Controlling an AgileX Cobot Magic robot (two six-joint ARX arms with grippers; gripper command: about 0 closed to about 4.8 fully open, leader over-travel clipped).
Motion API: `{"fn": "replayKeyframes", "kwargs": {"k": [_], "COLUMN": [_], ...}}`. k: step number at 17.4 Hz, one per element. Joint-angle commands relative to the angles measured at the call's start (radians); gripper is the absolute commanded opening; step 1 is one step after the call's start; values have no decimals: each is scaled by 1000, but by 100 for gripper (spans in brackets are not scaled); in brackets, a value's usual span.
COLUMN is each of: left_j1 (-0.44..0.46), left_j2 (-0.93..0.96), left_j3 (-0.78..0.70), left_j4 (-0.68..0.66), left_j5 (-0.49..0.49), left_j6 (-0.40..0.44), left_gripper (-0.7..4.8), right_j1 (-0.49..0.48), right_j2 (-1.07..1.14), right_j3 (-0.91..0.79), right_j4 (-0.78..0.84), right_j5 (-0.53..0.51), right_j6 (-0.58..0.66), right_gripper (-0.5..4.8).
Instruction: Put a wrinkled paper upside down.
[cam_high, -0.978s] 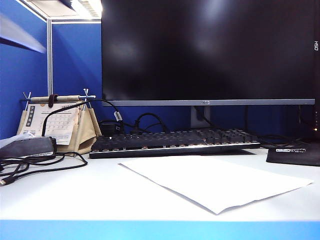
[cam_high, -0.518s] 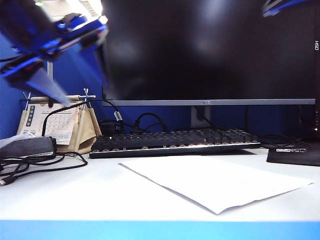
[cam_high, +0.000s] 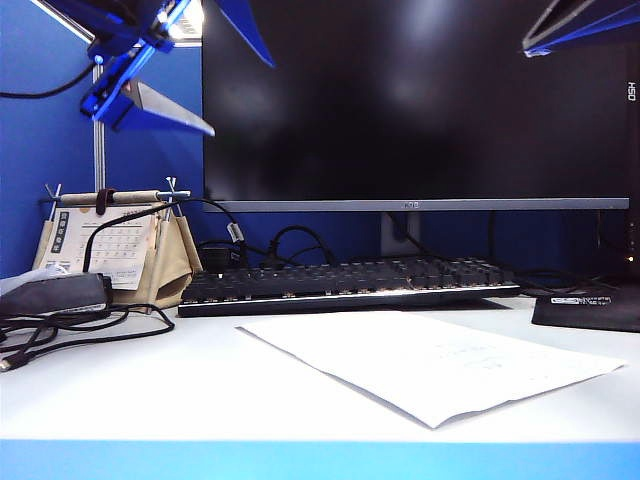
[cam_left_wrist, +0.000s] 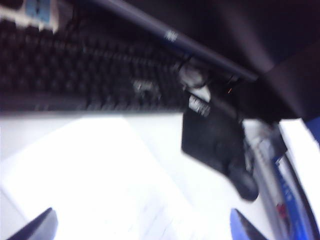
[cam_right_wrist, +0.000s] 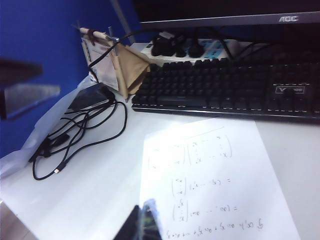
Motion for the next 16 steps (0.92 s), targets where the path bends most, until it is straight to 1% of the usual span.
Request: {"fn": "replayKeyframes", "kwargs": {"k": [1,2,3,4,5,6,8,9,11,12,13,14,16], "left_j1": [1,-1,-19,-21,-22,-38,-46,-48,-53,-61,-64,-63,-58], "left_j2": [-2,0,6,8,8,8,8,10,38,56,100,158,253], "left_j3": [0,-3,-6,-6,-6,-6,-6,-6,-6,-6,-6,-6,-6], "left_j4": [-73,-85,-116,-133,-142,-157,-169,-164,-120,-115,-96,-60,6], "left_j5": [-11,-40,-72,-84,-117,-175,-255,-259,-240,-227,-159,-69,31], "left_j6": [-23,-62,-131,-134,-131,-126,-127,-136,-160,-198,-275,-336,-409], "left_gripper": [462,462,462,462,462,462,462,462,461,462,462,462,462], "right_j1": [-11,-12,-12,-13,-13,-13,-13,-13,-13,-13,-13,-13,-12], "right_j2": [19,39,79,106,127,142,146,146,147,147,147,147,147], "right_j3": [7,7,7,7,7,7,7,7,7,7,7,7,7], "right_j4": [20,21,21,21,21,20,24,26,27,27,27,27,21], "right_j5": [-11,-35,-76,-96,-106,-106,-105,-105,-104,-105,-105,-105,-106], "right_j6": [1,1,1,1,1,1,-7,-8,-21,-31,-31,-31,-31], "right_gripper": [4,4,4,4,4,4,4,4,4,4,4,4,4]}}
